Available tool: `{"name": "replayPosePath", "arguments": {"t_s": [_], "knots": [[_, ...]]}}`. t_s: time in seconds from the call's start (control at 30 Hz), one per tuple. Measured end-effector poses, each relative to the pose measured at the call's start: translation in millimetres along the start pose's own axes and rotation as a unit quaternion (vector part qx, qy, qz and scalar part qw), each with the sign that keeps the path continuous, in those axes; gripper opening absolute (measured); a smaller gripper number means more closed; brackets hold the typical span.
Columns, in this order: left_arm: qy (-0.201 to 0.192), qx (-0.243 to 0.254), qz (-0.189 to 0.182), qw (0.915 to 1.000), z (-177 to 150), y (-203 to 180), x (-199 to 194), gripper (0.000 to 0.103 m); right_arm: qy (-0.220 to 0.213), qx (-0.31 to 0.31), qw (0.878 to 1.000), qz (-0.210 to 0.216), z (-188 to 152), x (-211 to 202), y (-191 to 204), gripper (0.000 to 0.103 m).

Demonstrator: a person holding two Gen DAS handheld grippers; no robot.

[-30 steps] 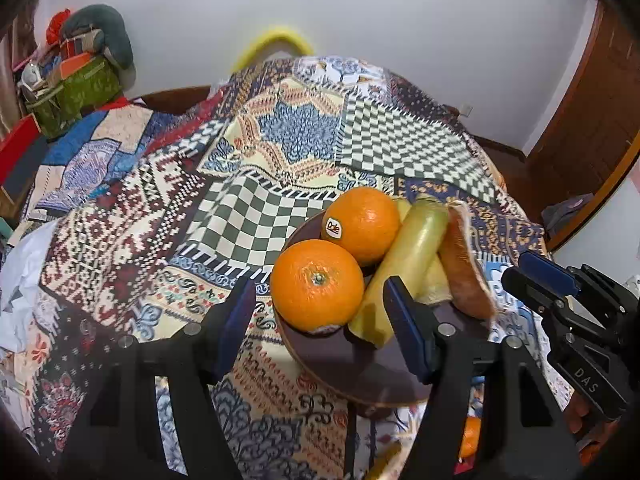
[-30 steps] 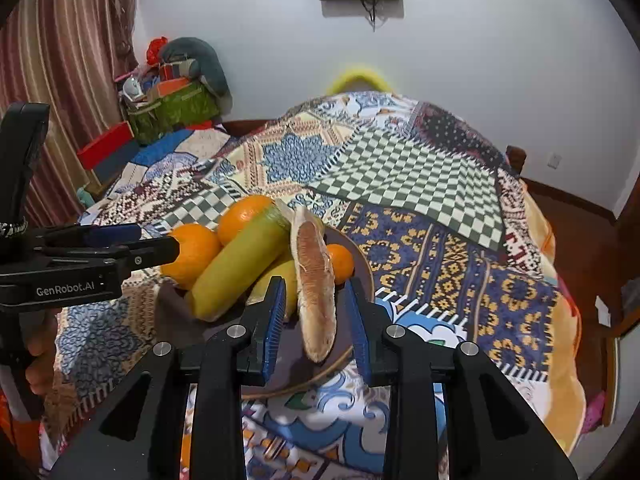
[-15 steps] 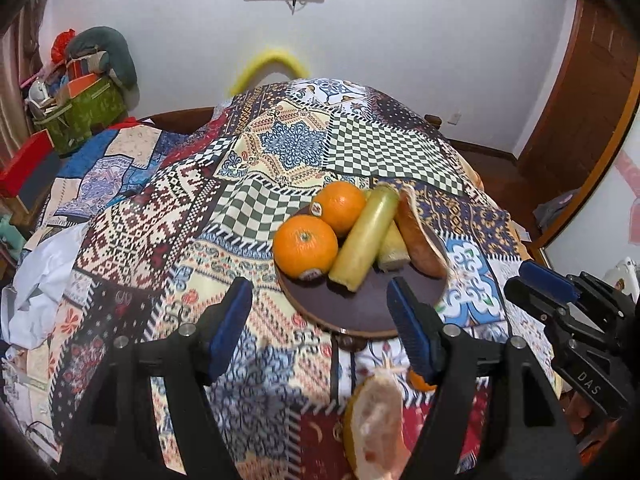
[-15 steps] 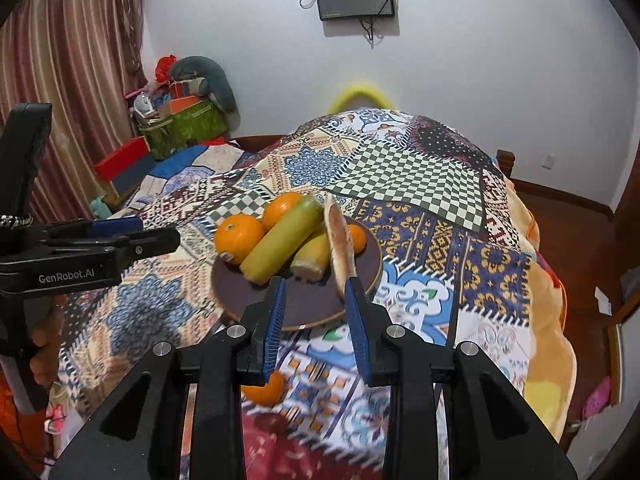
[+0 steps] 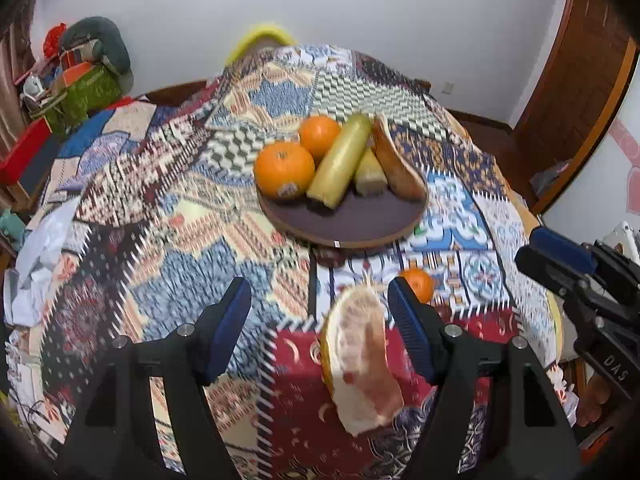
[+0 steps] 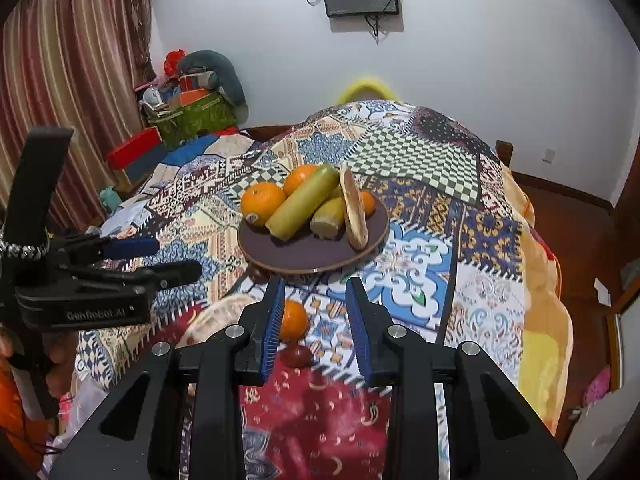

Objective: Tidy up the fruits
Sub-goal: 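Grasp a second peeled pomelo segment with the left tool, then grasp the tangerine with the right tool while the left tool holds the pomelo segment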

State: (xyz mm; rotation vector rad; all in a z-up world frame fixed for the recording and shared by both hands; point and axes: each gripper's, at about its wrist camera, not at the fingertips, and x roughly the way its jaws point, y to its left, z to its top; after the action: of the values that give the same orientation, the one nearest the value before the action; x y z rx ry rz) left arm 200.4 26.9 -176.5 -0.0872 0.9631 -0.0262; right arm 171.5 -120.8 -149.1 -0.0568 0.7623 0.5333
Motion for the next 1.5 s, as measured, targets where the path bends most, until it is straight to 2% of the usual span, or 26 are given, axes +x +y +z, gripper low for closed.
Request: {"name": "replayPosePath", "arguments": {"t_s": [0.27,0.4,0.5,0.63,0.77,1.0,1.2,1.5], "knots": [[0.051,-0.003,-0.009,0.9986,-28,-9,26,0.071,0.025,0.000,1.000,-0.004,-20,5,1,0.032],[0.072,-0.016,-0.024,0.9969,-34,-11,41,0.071,0.033,0.008,0.999,-0.001,-26,9,-3,0.032],[0.087,-0.008,-0.019,0.9960,-37,-17,51,0.071,0.037,0.016,0.999,0.001,-29,11,-6,0.032],[0.078,0.014,0.001,0.9968,-40,-25,56,0.071,0.041,0.021,0.999,0.001,-32,13,-9,0.032],[0.072,0.015,-0.006,0.9973,-40,-27,59,0.070,0.043,0.026,0.999,0.004,-33,16,-11,0.032],[0.062,0.010,-0.019,0.9978,-36,-20,62,0.051,0.047,0.022,0.999,0.008,-30,22,-10,0.032],[0.056,0.015,-0.024,0.9980,-35,-16,60,0.050,0.053,0.021,0.998,0.013,-29,28,-7,0.032],[0.025,-0.010,-0.009,0.9996,-29,13,38,0.049,0.072,0.008,0.997,0.027,-26,48,3,0.033]]}}
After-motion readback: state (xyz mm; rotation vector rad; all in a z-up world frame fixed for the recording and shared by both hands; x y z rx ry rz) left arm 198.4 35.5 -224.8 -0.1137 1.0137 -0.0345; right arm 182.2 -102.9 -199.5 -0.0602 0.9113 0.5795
